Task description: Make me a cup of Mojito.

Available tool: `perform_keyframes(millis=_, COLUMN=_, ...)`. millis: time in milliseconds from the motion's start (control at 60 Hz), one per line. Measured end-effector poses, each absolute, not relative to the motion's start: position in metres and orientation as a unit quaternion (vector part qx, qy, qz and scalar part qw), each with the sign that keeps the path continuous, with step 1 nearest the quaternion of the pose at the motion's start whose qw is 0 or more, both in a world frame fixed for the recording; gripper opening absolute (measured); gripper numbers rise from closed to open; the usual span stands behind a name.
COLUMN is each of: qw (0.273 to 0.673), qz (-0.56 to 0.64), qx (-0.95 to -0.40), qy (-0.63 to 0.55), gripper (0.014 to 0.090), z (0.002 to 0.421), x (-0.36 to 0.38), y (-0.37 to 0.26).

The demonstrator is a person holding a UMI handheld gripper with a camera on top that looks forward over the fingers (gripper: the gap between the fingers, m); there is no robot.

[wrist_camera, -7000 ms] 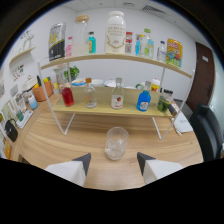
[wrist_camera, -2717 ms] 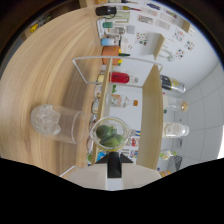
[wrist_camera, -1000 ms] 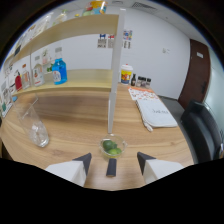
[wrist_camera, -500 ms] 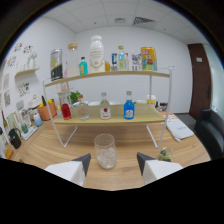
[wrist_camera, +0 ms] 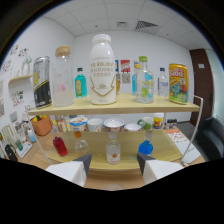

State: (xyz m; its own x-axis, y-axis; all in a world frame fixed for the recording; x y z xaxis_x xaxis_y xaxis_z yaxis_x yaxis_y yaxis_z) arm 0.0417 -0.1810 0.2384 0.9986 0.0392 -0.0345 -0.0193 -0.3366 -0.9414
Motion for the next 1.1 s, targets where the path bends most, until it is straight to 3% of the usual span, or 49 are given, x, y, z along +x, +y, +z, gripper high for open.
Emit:
perform_keyframes(millis=217, qw=0.538, qz=0.023, qx=-0.843, qy=-0.002, gripper=0.0717, z=0.209, x=0.040, y=-0.124)
perform_keyframes(millis=333, qw=0.526, qz=0.018, qx=-0.850, qy=-0.008, gripper=0.0582, z=0.197, x=0.040, y=-0.110)
perform_keyframes(millis=467, qw=0.521, qz=0.018, qx=-0.854, qy=-0.012, gripper=0.0372, z=0.188, x=0.038, y=-0.105)
perform_keyframes(millis=783, qw=0.517, qz=0.024, qx=-0.855, qy=-0.025, gripper=0.0345, z=0.192, x=0.039, y=-0.114)
perform_keyframes(millis=950, qw=0.551, qz=0.014, qx=-0.834, qy=-0.041, gripper=0.0345, z=0.228, x=0.050, y=-0.151)
perform_keyframes(millis=1100, qw=0.542, qz=-0.005, qx=-0.840, qy=-0.030, gripper=0.0344, z=0.221, x=0.081, y=-0.191)
